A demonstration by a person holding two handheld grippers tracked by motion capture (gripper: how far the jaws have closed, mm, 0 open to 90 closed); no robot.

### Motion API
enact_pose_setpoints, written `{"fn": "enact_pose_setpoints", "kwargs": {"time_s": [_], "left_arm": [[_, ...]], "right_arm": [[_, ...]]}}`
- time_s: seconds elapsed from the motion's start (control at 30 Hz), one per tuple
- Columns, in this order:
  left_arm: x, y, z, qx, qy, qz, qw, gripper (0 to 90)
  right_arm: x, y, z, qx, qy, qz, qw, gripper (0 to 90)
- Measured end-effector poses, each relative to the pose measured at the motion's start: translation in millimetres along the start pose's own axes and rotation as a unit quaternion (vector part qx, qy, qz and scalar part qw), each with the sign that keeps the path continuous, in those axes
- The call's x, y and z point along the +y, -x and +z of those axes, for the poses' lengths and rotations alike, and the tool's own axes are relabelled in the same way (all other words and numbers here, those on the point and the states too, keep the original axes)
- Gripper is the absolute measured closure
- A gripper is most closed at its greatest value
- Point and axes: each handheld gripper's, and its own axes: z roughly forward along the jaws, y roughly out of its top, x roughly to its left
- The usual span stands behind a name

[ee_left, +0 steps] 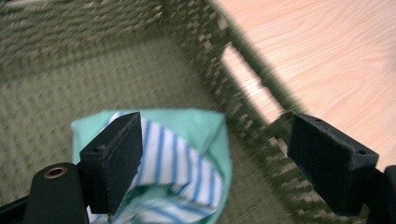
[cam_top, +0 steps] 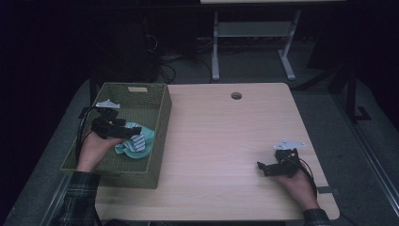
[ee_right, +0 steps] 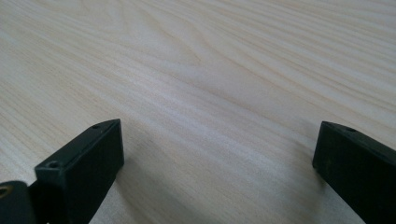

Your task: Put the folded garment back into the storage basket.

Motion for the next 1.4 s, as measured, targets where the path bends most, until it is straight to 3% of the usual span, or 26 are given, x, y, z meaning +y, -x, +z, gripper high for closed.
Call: {"fn": "enact_pose_setpoints", "kwargs": {"time_s": [0.37, 0.6, 0.9, 0.97, 1.03, 1.13, 1.17, 1.4], "left_arm": [[25.4, 45.5, -3.5, -0.024, 0.030, 0.032, 0.9987, 17.6], [34.6, 77.0, 7.9, -0.044, 0.039, 0.053, 0.9968, 17.5], [38.7, 115.5, 38.0, -0.084, 0.025, 0.082, 0.9928, 17.5], [38.7, 124.4, 45.5, -0.081, 0.019, 0.091, 0.9924, 17.5], [39.3, 133.3, 52.7, -0.099, 0.015, 0.092, 0.9907, 17.5], [39.6, 147.6, 65.2, -0.096, 0.004, 0.112, 0.9891, 17.5], [39.3, 151.8, 69.6, -0.104, 0.002, 0.110, 0.9884, 17.5], [32.7, 172.4, 93.6, -0.114, -0.001, 0.124, 0.9858, 17.5]], "right_arm": [[0.0, 0.1, 0.0, 0.000, 0.000, 0.000, 1.0000, 1.4], [0.0, 0.0, 0.0, 0.000, 0.000, 0.000, 1.0000, 1.4], [0.0, 0.0, 0.0, 0.000, 0.000, 0.000, 1.0000, 1.4], [0.0, 0.0, 0.0, 0.000, 0.000, 0.000, 1.0000, 1.4], [0.0, 0.0, 0.0, 0.000, 0.000, 0.000, 1.0000, 1.4], [0.0, 0.1, 0.0, 0.000, 0.000, 0.000, 1.0000, 1.4], [0.0, 0.1, 0.0, 0.000, 0.000, 0.000, 1.0000, 1.4], [0.0, 0.1, 0.0, 0.000, 0.000, 0.000, 1.0000, 1.4]]}}
